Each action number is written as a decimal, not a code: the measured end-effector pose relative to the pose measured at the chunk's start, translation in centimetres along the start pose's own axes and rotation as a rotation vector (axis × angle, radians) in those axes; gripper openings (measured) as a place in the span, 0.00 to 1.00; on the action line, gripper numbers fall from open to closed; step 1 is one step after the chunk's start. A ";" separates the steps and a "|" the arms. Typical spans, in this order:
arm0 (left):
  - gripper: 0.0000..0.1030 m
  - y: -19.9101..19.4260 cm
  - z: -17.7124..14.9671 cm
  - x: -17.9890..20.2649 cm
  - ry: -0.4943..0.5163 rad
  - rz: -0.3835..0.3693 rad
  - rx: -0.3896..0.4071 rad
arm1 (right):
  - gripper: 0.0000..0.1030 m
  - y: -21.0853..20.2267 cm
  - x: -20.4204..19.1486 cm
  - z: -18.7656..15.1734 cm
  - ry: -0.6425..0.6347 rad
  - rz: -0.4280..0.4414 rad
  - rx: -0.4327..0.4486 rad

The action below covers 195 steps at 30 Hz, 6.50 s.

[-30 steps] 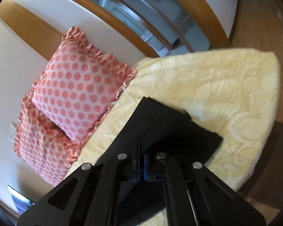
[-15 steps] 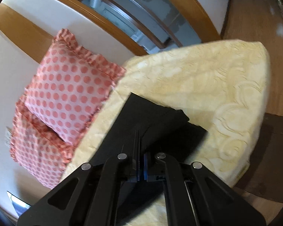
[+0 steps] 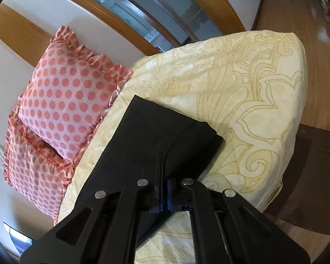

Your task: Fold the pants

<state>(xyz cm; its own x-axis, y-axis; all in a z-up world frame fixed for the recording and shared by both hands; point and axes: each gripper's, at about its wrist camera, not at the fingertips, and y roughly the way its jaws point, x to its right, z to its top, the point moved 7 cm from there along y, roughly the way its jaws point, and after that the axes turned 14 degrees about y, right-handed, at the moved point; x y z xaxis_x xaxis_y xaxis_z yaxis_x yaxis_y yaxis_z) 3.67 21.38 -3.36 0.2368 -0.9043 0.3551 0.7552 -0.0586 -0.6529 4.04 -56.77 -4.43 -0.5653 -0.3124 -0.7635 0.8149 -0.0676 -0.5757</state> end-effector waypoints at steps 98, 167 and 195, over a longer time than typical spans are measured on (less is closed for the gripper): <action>0.98 3.0 -1.0 9.5 0.478 -0.055 0.039 | 0.89 0.4 -13.1 -9.1 -0.631 -0.180 0.093; 0.98 -2.5 2.6 -1.5 0.032 -0.148 0.105 | 0.66 -2.0 -21.4 -52.7 -1.185 0.531 -0.759; 0.98 -0.3 6.0 -3.2 -0.163 -0.251 0.026 | 0.81 -2.6 -21.2 -54.6 -1.210 0.604 -0.790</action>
<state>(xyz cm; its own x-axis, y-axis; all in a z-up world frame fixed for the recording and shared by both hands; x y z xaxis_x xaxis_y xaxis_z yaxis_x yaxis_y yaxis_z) 6.34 26.83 -0.34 0.1343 -0.7828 0.6076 0.8176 -0.2589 -0.5143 6.91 1.73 -2.77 0.5589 -0.6812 -0.4728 0.3838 0.7179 -0.5808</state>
